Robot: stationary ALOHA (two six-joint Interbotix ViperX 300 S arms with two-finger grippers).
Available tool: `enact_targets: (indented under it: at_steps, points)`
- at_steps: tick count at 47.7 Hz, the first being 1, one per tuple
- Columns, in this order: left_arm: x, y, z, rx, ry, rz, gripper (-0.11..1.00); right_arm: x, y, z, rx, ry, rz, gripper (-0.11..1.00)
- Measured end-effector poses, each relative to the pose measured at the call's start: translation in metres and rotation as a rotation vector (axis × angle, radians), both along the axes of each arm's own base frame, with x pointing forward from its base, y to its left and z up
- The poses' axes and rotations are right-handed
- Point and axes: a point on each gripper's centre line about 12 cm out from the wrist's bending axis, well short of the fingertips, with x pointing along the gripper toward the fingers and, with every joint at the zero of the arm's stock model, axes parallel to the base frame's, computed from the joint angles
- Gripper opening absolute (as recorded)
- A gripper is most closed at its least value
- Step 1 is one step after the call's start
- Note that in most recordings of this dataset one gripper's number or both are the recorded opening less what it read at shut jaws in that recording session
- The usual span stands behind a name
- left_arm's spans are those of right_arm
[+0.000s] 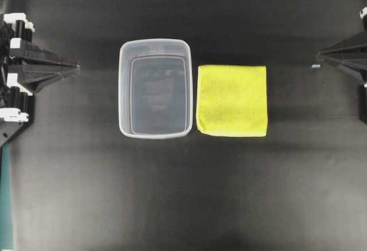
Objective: Place the yellow towel into the container with the left arm.
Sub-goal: 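Move the left gripper rightward over the clear container toward the towel, then lower the left gripper onto the yellow towel and pinch it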
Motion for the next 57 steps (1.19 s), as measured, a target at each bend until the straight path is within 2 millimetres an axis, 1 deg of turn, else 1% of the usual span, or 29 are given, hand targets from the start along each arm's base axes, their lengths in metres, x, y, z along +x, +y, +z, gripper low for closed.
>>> enact_targets:
  at_steps: [1,3,4,8,16,24,31,33,37,44,46,48,50,52,55,57]
  points:
    - [0.000,0.000,0.000,0.000,0.000,0.000,0.06,0.000,0.000,0.000,0.000,-0.002,0.002,0.01]
    - [0.002,0.000,0.001,-0.006,0.009,-0.002,0.01,0.000,0.001,0.000,0.003,-0.003,0.003,0.03]
    - [0.005,-0.001,0.003,-0.008,0.015,-0.005,0.00,0.000,0.001,0.000,0.006,-0.002,0.004,0.00]
    - [0.017,0.000,0.006,-0.017,0.062,-0.006,0.00,0.000,0.001,0.000,0.029,0.003,0.005,-0.01]
    - [0.047,0.000,0.014,-0.021,0.187,-0.001,0.00,0.000,0.001,-0.004,0.067,0.032,0.006,-0.01]
    - [0.081,0.001,0.024,-0.007,0.345,0.006,0.00,0.000,0.001,-0.008,0.130,0.070,0.008,0.00]
    - [0.107,0.002,0.031,-0.007,0.458,0.012,0.00,0.000,0.001,-0.014,0.158,0.119,0.008,0.02]
    - [0.116,0.002,0.031,-0.003,0.498,0.012,0.00,0.000,0.001,-0.016,0.159,0.135,0.007,0.06]
    - [0.133,0.002,0.027,-0.004,0.580,0.016,0.00,-0.001,0.002,-0.019,0.155,0.161,0.007,0.22]
    - [0.162,0.003,0.019,-0.001,0.704,0.021,0.00,-0.004,0.001,-0.020,0.129,0.188,0.000,0.64]
    - [0.171,0.003,0.018,0.002,0.727,0.021,0.00,-0.006,-0.001,-0.020,0.119,0.192,-0.006,0.74]
    - [0.180,0.003,0.016,0.013,0.754,0.019,0.01,-0.008,-0.001,-0.018,0.107,0.194,-0.007,0.78]
    - [0.191,0.005,0.013,0.031,0.785,0.017,0.01,-0.010,-0.001,-0.017,0.095,0.192,-0.008,0.78]
    - [0.199,0.005,0.009,0.054,0.815,0.010,0.05,-0.012,-0.001,-0.014,0.086,0.183,-0.008,0.77]
    - [0.214,0.007,0.005,0.096,0.849,-0.002,0.17,-0.018,-0.003,-0.006,0.077,0.151,-0.015,0.76]
    - [0.226,0.006,0.000,0.128,0.873,-0.016,0.30,-0.022,-0.004,0.000,0.076,0.131,-0.020,0.76]
